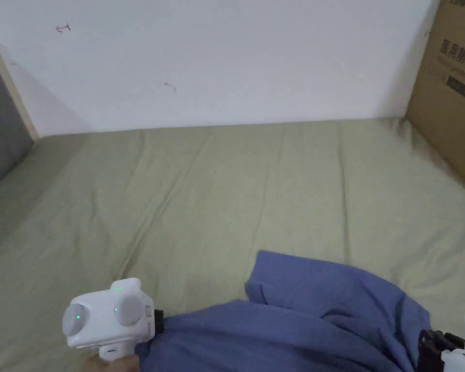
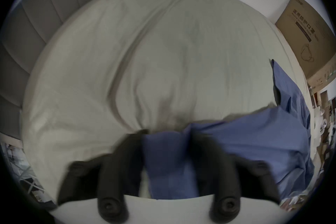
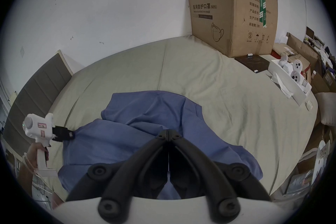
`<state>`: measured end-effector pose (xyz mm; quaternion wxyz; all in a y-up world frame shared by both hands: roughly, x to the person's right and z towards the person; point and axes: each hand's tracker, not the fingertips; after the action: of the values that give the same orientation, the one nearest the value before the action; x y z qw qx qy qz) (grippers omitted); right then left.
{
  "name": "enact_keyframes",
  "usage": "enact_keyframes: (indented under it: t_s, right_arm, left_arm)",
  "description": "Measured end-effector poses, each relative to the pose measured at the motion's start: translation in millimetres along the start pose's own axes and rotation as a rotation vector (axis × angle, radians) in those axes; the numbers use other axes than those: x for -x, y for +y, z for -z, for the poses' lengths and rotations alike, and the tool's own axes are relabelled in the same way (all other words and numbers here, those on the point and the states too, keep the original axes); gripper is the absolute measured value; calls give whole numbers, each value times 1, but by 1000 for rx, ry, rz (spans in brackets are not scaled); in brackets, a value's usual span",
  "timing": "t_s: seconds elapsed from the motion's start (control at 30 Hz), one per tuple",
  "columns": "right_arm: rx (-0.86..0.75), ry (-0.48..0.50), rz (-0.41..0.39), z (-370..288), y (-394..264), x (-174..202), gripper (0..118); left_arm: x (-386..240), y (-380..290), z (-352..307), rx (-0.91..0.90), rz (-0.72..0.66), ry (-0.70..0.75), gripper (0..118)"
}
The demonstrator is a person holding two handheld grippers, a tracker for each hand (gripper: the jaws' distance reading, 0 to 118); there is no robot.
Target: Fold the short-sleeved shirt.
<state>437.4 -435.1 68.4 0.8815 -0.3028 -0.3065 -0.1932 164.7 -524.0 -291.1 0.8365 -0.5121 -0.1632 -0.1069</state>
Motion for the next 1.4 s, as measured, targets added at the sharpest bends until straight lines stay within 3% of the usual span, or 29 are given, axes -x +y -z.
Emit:
enact_keyframes:
  t_s: [0.03,0.17,0.2,0.23,0.3,0.33,0.4,0.53,0.6,0.7,0.77,0.8,0.83,0.87,0.93,1.0,1.07,1.13,1.3,1.4]
  right_arm:
    - [9,1,-8,3,3,-1,1]
    - [6,55,-7,15,22,-9,3]
    - [10,73,-7,23,32,-11,15]
    - [20,75,-14,32,43,-11,43]
    - [25,63,-37,53,65,-9,89]
    - [13,74,-40,68,76,-10,104]
    - [54,117,-52,100,99,-7,106]
    - [235,171,-75,187,128,7,106]
    - [322,119,-110,223,127,14,106]
    - [461,131,-144,271,115,18,103]
    - [516,77,-170,289,101,22,85]
    - [480,38,-223,290,97,23,84]
    - [461,60,-176,276,104,27,77]
    - [432,78,-174,263,109,30,62]
    - [435,154,-288,255,107,36,3]
    - [467,90,-305,264,101,37,3]
    - [455,90,-177,258,107,31,3]
    - [421,156,-79,242,120,18,3]
    - [264,139,-82,178,175,-3,3]
    - [171,182,1,128,218,-28,3]
  left_arm:
    - [4,-1,-5,15,0,3,2]
    - [8,-2,-20,14,-14,-51,2]
    - [9,-2,-26,-1,-17,-63,2]
    - [10,-2,-32,-10,-22,-67,2]
    - [14,-2,-42,-31,-32,-89,2]
    - [16,-2,-48,-43,-43,-121,3]
    - [19,-3,-57,-58,-66,-141,3]
    - [19,-2,-63,-71,-57,-147,3]
    - [21,-2,-61,-72,-55,-152,2]
    - [26,-2,-55,-57,-73,-158,2]
    - [28,-3,-52,-50,-80,-159,3]
    - [29,-3,-51,-44,-79,-157,3]
    - [28,-3,-51,-41,-75,-157,2]
    - [28,-2,-51,-36,-64,-157,3]
    - [30,-2,-56,-40,-46,-150,3]
    - [30,0,-62,-43,-39,-149,2]
    - [34,2,-69,-54,-53,-159,2]
    - [33,5,-81,-71,-53,-163,2]
    - [30,22,-127,-160,-15,-160,2]
    - [26,40,-167,-256,15,-140,2]
